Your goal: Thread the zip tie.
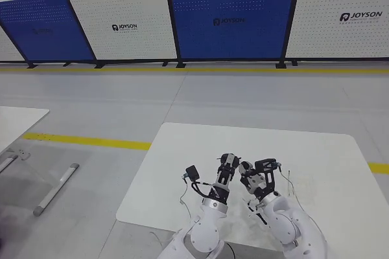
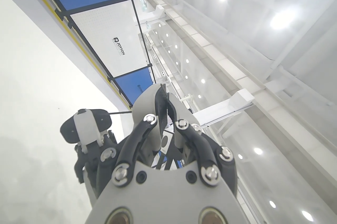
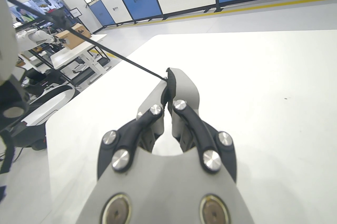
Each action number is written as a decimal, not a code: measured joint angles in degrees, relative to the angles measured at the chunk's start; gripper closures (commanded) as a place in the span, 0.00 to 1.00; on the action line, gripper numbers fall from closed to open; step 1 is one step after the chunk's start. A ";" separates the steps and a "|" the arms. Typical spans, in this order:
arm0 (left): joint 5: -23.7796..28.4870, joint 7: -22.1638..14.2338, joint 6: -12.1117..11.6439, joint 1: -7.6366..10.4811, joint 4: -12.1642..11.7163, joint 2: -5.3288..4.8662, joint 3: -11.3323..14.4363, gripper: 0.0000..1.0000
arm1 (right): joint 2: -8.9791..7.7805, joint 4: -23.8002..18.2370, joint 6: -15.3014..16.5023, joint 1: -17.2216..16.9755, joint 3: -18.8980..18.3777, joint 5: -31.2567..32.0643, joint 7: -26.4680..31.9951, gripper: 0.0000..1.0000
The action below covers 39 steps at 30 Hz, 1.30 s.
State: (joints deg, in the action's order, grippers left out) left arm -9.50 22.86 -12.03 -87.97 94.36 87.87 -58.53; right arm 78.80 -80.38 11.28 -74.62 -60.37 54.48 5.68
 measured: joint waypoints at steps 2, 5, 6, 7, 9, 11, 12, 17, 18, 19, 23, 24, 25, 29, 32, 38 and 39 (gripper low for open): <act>-0.39 1.14 0.76 0.27 -0.44 0.04 -0.29 1.00 | 0.01 -0.14 0.16 -0.06 -0.28 -0.77 -0.42 0.00; -1.36 4.97 2.15 1.07 -1.62 0.31 -0.54 1.00 | -0.05 -1.07 1.04 -0.79 -1.59 -3.56 -1.95 0.00; -0.97 6.01 2.25 1.39 -2.12 0.44 -0.55 1.00 | -0.17 -1.53 1.58 -1.25 -2.50 -4.83 -2.59 0.00; -0.52 6.52 2.23 1.59 -2.46 0.51 -0.62 1.00 | -0.28 -1.95 2.03 -1.68 -3.26 -5.80 -3.07 0.00; -0.04 7.35 2.13 1.93 -3.16 0.59 -0.95 1.00 | -0.63 -3.20 2.62 -2.95 -5.49 -7.58 -4.52 0.00; 0.15 7.64 2.10 2.03 -3.54 0.62 -1.17 1.00 | -0.93 -4.60 3.02 -4.33 -7.63 -8.93 -6.12 0.00; 0.21 7.75 2.21 2.04 -3.72 0.62 -1.37 1.00 | -1.14 -5.61 3.69 -5.42 -9.23 -10.56 -7.28 0.00; -1.86 8.87 3.71 2.27 -4.35 0.55 -2.17 1.00 | -1.82 -9.11 7.77 -9.98 -15.59 -19.58 -10.82 0.00; -2.51 9.24 4.15 2.41 -4.50 0.56 -2.25 1.00 | -1.99 -9.94 8.32 -10.82 -16.65 -21.82 -10.37 0.00; -2.72 9.02 4.57 2.50 -4.55 0.55 -2.28 1.00 | -2.16 -10.57 8.35 -11.28 -17.21 -23.08 -9.54 0.00; -3.38 7.64 5.71 2.61 -4.45 0.47 -2.34 1.00 | -2.51 -11.60 8.19 -11.87 -17.82 -24.76 -7.14 0.00; -3.37 7.68 5.69 2.61 -4.45 0.47 -2.34 1.00 | -2.51 -11.58 8.19 -11.85 -17.80 -24.71 -7.21 0.00; -3.36 7.71 5.67 2.60 -4.45 0.47 -2.34 1.00 | -2.50 -11.56 8.19 -11.84 -17.79 -24.68 -7.26 0.00; -3.34 7.73 5.65 2.60 -4.45 0.47 -2.33 1.00 | -2.49 -11.55 8.19 -11.84 -17.79 -24.67 -7.29 0.00; -3.34 7.73 5.65 2.60 -4.45 0.47 -2.33 1.00 | -2.50 -11.55 8.19 -11.84 -17.79 -24.67 -7.29 0.00; -4.08 7.97 6.04 2.75 -4.75 0.44 -2.61 1.00 | -2.63 -11.94 8.17 -11.67 -17.90 -24.68 -6.18 0.00; -4.82 8.65 6.23 2.82 -5.09 0.43 -2.79 1.00 | -2.75 -11.76 8.19 -11.64 -18.54 -25.92 -5.81 0.00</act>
State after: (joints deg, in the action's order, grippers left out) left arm -14.32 31.50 -5.80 -85.15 89.27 88.30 -61.32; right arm 76.05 -92.15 19.48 -86.26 -78.92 28.56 -0.13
